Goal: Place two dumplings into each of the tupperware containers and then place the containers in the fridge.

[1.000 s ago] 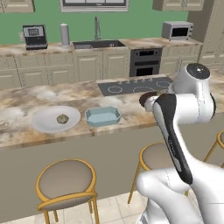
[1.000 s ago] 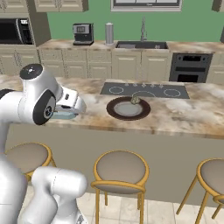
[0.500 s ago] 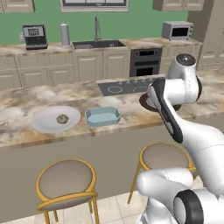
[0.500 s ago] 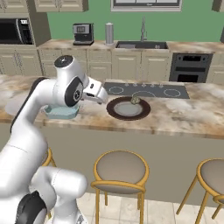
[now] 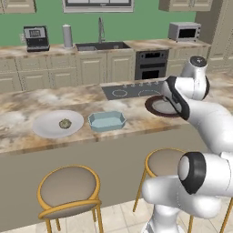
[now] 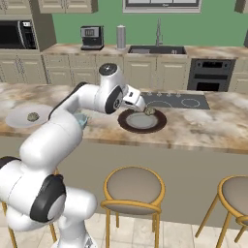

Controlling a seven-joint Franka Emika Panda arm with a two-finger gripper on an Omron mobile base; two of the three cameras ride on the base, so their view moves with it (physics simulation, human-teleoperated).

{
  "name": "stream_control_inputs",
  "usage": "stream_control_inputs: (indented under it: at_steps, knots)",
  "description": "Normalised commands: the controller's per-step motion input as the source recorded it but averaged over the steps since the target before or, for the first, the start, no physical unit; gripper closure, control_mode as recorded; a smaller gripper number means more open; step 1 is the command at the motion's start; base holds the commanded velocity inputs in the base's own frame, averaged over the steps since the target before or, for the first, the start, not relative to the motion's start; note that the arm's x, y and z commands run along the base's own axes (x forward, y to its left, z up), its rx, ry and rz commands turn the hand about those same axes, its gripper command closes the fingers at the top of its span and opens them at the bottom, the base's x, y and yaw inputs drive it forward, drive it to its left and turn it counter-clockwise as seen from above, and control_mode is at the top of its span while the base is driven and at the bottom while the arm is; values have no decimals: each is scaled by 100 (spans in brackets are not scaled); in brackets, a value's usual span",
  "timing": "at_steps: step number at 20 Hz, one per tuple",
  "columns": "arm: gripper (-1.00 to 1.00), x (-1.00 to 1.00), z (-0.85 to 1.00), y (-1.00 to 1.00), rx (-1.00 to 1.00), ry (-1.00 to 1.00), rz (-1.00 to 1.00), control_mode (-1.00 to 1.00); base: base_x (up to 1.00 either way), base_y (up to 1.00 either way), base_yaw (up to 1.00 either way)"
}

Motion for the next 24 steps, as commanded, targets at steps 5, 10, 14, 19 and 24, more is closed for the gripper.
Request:
stream_control_inputs:
  at_steps: [5,10,14,19,24]
  knots:
    - [-100,57,-27,-16,0,-2,0,-100,0,0,0]
    - [-100,67,-16,-17,0,0,0,-100,0,0,0]
    - [-100,56,-11,-36,3,2,0,-100,0,0,0]
    - [-100,55,-24,-20,2,3,0,-100,0,0,0]
    - [-100,41,-35,-2,0,4,0,-100,0,0,0]
